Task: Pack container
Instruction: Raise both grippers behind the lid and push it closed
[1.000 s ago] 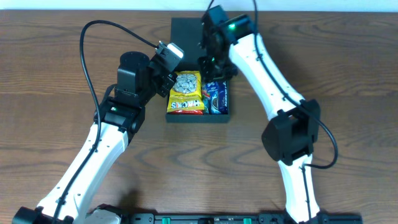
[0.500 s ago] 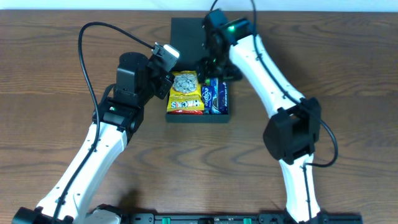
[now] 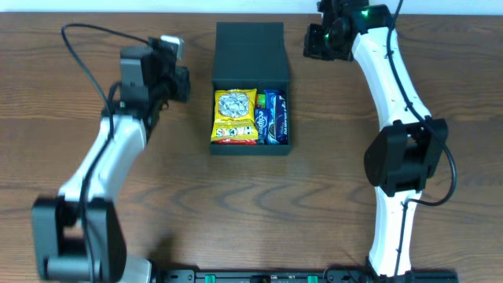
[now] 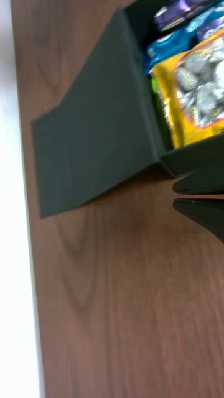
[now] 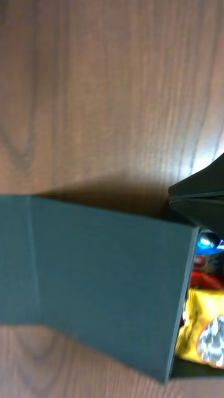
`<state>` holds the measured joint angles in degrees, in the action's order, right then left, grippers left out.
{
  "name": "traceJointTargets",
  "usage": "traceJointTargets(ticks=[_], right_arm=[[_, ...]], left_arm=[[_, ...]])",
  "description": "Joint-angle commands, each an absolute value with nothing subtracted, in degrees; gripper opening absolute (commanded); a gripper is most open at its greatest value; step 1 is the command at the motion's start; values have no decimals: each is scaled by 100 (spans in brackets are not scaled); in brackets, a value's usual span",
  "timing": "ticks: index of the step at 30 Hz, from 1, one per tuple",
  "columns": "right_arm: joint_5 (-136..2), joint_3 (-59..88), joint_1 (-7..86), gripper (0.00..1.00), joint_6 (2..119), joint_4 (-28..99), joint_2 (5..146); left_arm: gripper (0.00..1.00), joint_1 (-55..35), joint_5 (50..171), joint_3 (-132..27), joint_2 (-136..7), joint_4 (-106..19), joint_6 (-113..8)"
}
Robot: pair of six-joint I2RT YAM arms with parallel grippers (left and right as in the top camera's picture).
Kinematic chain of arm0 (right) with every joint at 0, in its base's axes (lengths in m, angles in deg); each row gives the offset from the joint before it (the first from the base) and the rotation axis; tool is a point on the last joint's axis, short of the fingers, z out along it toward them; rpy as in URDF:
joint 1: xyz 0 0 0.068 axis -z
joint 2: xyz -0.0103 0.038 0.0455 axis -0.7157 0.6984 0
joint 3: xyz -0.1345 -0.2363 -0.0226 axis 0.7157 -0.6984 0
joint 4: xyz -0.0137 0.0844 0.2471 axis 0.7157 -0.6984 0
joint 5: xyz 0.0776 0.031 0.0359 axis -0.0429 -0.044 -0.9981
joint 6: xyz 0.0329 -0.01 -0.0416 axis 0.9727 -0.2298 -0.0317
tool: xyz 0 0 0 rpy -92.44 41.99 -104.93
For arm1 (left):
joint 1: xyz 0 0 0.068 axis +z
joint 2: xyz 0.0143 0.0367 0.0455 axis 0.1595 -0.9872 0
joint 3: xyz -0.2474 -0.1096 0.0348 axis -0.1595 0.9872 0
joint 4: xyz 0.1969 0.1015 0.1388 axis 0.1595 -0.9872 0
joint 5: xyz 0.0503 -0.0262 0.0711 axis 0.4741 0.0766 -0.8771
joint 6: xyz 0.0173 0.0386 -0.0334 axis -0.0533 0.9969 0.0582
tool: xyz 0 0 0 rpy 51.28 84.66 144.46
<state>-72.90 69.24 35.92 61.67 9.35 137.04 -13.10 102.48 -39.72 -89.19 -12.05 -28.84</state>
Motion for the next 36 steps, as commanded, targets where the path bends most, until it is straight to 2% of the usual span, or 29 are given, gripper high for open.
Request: traceJointTargets(ticks=[1, 10, 13, 19, 25, 36], right_arm=[[-7874, 6985, 3690, 1, 6082, 1095, 13956], [-8947, 6985, 3937, 1, 6349, 1657, 14915], [-9108, 6985, 4005, 1, 6406, 1738, 15127], [-9358, 6985, 3996, 1, 6403, 1720, 15359], [-9738, 6985, 3883, 1, 6399, 1825, 15451], [-11202, 6996, 3983, 1, 5772, 2057, 15490]], left_arm=[[6, -1332, 10488, -5032, -9623, -1653, -3142], [6, -1257, 10737, -7797, -12138, -3734, -3339], [6, -1229, 11236, -8450, -12733, -4040, -3612], [6, -1220, 11898, -8616, -13155, -3911, -3975], [6, -1220, 11963, -8614, -13207, -3835, -4156], [6, -1216, 12711, -8616, -13225, -3734, -4344]])
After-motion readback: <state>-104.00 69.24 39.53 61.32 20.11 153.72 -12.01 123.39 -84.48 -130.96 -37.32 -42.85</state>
